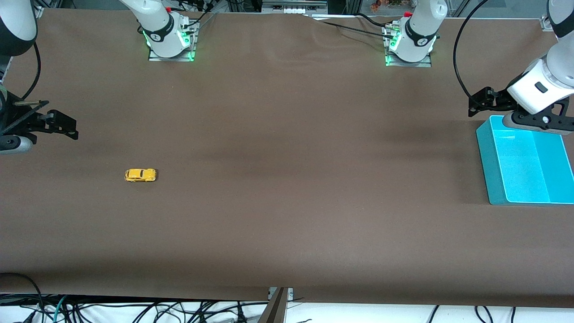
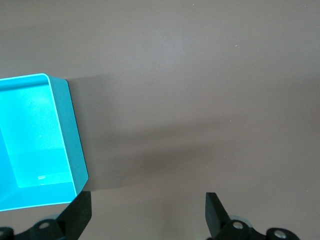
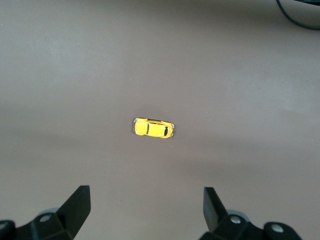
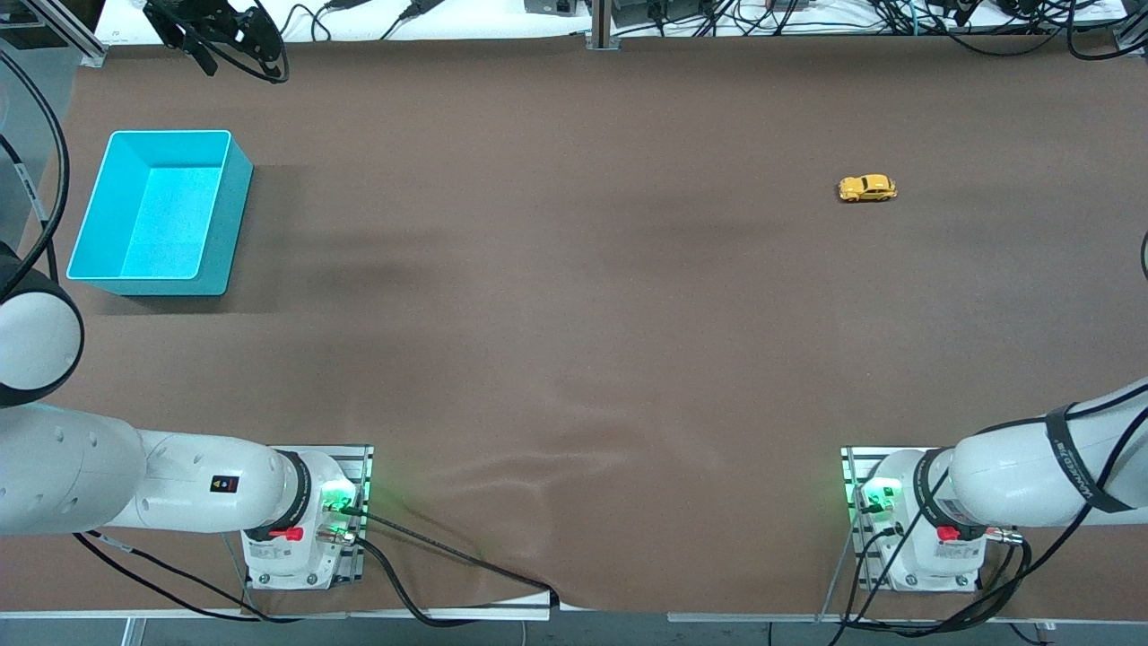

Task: Wind and store yellow beetle car
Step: 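Lower the right gripper over the yellow beetle car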

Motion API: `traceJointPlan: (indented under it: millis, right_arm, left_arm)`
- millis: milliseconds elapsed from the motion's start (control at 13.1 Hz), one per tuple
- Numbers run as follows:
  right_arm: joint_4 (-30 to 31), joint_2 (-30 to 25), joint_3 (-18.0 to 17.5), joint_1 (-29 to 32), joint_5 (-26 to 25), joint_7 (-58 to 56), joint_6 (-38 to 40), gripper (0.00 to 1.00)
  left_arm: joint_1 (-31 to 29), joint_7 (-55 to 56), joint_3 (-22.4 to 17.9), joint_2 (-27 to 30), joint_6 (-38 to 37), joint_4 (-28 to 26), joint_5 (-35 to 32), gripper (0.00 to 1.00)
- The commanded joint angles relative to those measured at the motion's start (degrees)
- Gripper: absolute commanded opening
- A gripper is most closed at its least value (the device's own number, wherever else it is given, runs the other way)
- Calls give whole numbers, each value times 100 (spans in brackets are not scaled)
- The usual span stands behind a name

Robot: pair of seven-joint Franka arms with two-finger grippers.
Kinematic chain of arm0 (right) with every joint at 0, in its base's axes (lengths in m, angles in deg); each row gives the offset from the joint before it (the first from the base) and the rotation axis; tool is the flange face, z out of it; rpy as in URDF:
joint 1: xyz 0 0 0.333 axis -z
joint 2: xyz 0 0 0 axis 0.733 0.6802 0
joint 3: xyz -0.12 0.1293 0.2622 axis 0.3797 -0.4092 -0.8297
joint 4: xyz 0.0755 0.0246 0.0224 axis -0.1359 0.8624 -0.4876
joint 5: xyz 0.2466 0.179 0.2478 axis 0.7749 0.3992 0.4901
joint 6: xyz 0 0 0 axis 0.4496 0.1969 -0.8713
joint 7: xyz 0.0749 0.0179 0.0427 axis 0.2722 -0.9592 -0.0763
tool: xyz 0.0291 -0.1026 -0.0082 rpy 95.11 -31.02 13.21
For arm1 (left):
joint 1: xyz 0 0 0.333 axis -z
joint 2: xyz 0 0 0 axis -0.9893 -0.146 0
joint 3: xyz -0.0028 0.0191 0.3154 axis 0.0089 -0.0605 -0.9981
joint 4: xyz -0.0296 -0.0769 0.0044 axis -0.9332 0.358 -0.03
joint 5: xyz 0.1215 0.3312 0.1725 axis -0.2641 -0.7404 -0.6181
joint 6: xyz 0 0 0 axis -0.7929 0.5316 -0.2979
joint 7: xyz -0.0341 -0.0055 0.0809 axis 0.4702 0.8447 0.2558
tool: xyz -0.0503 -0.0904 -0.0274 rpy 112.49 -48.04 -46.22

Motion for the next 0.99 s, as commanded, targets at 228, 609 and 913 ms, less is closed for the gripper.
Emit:
traceJointPlan:
  millis: [228, 609, 913]
  right_arm:
    - [59, 300, -68, -34, 143, 12, 54, 100]
    - [112, 783, -68, -157, 30, -1037, 64, 100]
    - [418, 1250, -41, -78, 30, -3331, -444, 99]
  left_arm:
    - [-32, -1, 5, -60, -99, 167, 158, 100]
    - [-32, -1, 6, -60, -99, 167, 149, 100]
    - [-32, -1, 5, -60, -99, 167, 149, 100]
